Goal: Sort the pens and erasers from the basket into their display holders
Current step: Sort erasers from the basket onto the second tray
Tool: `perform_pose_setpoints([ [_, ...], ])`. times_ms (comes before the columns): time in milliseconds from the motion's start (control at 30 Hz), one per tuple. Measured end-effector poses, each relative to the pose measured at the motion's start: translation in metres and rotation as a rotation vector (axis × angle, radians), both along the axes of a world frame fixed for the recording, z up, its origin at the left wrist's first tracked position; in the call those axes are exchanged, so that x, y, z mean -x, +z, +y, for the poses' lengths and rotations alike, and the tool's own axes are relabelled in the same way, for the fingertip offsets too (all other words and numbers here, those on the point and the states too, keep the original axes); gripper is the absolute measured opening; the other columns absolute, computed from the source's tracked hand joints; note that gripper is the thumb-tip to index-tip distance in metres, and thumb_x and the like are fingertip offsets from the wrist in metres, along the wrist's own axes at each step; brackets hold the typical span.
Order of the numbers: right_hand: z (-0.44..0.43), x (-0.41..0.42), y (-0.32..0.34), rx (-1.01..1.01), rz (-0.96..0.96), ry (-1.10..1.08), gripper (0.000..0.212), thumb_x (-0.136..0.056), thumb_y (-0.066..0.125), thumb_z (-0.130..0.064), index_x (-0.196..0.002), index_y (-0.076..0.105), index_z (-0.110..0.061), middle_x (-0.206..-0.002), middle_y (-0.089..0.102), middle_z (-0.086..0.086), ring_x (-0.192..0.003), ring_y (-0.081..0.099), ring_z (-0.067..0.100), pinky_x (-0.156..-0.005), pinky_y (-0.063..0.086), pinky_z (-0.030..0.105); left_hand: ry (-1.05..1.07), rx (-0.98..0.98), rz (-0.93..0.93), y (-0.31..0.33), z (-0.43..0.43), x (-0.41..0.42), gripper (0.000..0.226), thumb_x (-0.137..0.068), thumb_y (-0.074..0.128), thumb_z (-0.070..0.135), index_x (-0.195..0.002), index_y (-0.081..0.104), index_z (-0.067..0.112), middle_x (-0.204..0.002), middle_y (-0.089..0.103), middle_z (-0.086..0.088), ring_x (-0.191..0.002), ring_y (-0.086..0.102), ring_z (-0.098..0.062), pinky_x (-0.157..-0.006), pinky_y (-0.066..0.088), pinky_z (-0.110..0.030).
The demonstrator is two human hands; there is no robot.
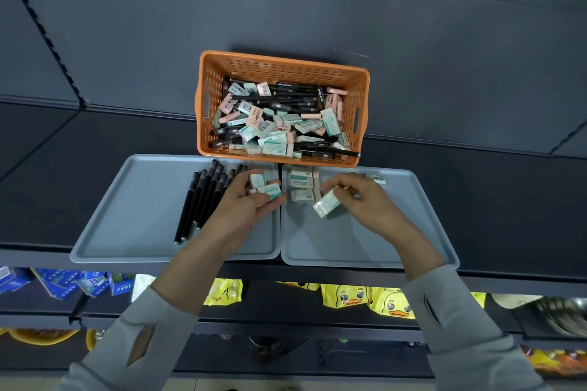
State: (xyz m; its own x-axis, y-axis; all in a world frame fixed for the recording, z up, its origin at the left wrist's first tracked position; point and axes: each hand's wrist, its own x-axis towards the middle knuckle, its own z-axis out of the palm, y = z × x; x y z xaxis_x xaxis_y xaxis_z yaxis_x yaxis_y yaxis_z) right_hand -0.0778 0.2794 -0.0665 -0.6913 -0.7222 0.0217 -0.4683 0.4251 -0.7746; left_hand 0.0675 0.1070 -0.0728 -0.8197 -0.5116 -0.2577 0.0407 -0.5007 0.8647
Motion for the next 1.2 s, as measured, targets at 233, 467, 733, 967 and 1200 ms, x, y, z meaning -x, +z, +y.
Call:
perform_pose_setpoints([
  [233,-0.016,-0.022,-0.011,-0.054,0.057,0.149,0.027,-0.081,0.079,-0.018,-0.102,0.063,-0.021,-0.098,0.064,-0.004,-0.076,0.059,0.007,-0.07,0.05,0.022,-0.027,0.092,-0.005,-0.004,0.005,-0.001,0.039,-0.097,0.051,0.0,-0.134,0.042,0.006,-0.122,0.06,-0.021,-0.093,0.072,-0.027,-0.071,0.059,-0.026],
  [467,-0.013,-0.03,-0.012,-0.144,0.286,0.191,0.024,-0.075,0.079,-0.027,-0.096,0.067,-0.024,-0.092,0.055,-0.01,-0.075,0.056,0.004,-0.071,0.045,0.021,0.029,0.079,-0.028,-0.002,0.002,-0.004,0.022,-0.098,0.052,0.007,-0.12,0.05,0.01,-0.099,0.066,-0.014,-0.071,0.07,-0.017,-0.058,0.056,-0.022],
  [733,-0.021,-0.024,-0.025,-0.037,0.492,0.177,0.018,-0.08,0.074,-0.005,-0.094,0.076,-0.015,-0.1,0.066,-0.003,-0.093,0.057,0.015,-0.08,0.046,0.028,-0.041,0.076,-0.024,-0.001,0.006,-0.004,0.027,-0.1,0.045,0.0,-0.125,0.051,0.008,-0.108,0.062,-0.012,-0.08,0.068,-0.024,-0.061,0.057,-0.025],
  [967,-0.031,-0.032,-0.005,0.256,-0.254,-0.009,0.018,-0.093,0.064,-0.015,-0.111,0.067,-0.012,-0.092,0.071,0.004,-0.075,0.066,0.016,-0.067,0.054,0.022,-0.113,0.222,-0.064,-0.004,0.011,-0.002,0.029,-0.093,0.06,0.007,-0.122,0.055,0.01,-0.097,0.067,-0.008,-0.076,0.07,-0.016,-0.059,0.054,-0.023],
  [1200,-0.007,-0.018,0.001,0.25,-0.129,-0.16,0.023,-0.083,0.069,0.0,-0.088,0.068,-0.022,-0.079,0.06,0.002,-0.061,0.051,0.009,-0.059,0.043,0.02,-0.015,0.109,-0.031,0.003,0.008,-0.002,0.02,-0.103,0.036,0.002,-0.11,0.054,0.008,-0.096,0.068,-0.013,-0.077,0.066,-0.022,-0.059,0.057,-0.025],
])
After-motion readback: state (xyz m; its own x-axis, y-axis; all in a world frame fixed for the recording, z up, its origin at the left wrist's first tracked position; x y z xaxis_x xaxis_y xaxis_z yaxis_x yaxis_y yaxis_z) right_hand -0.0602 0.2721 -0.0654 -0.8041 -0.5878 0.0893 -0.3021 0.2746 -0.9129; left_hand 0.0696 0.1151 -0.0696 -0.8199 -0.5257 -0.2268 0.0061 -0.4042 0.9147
